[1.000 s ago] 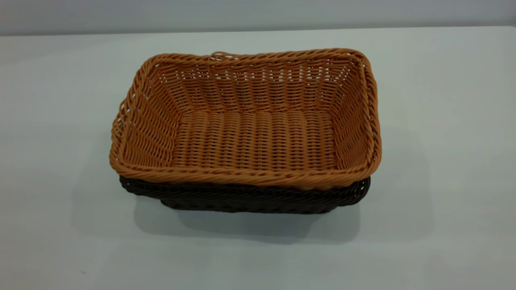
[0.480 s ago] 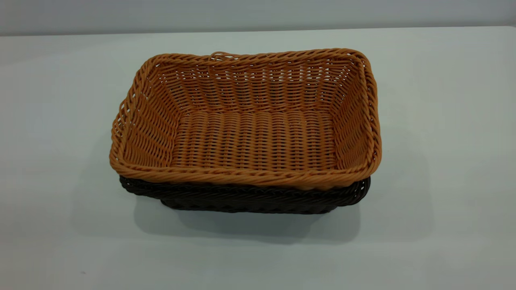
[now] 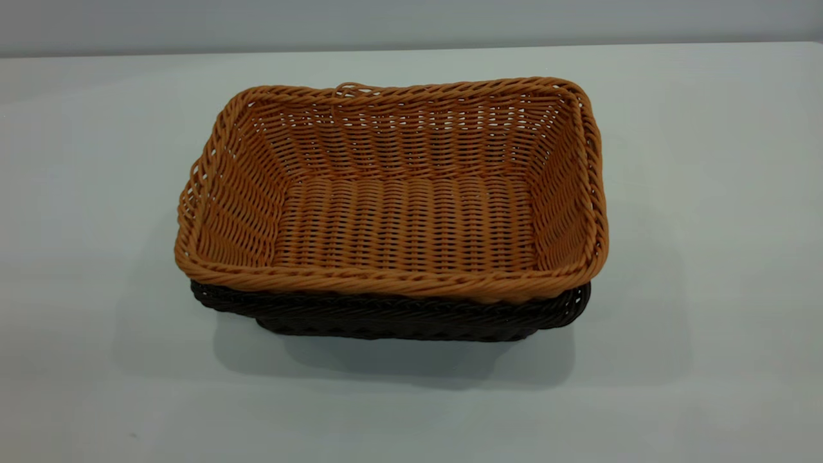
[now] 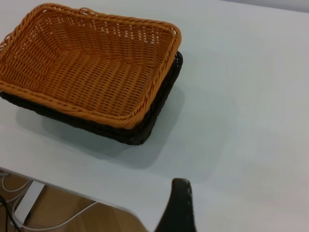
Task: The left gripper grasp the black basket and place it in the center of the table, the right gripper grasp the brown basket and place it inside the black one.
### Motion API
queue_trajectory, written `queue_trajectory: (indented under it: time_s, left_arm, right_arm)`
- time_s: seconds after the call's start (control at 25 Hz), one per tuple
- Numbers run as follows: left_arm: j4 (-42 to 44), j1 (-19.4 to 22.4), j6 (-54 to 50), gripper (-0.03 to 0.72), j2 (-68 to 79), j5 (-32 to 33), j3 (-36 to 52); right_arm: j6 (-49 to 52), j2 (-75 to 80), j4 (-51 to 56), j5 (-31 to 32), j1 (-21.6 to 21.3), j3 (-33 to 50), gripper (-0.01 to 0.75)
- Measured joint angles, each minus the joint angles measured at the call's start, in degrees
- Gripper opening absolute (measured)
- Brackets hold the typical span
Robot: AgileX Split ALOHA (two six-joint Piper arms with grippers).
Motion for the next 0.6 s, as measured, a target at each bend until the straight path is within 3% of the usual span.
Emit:
queue_trajectory:
  time_s: [0.6]
  left_arm:
    - [-0.06,0.00,0.06,0.518,-3.53,-0.06,0.10]
  right_arm:
    - [0.00,0.00,0.00,0.00,0.00,0.00,0.591]
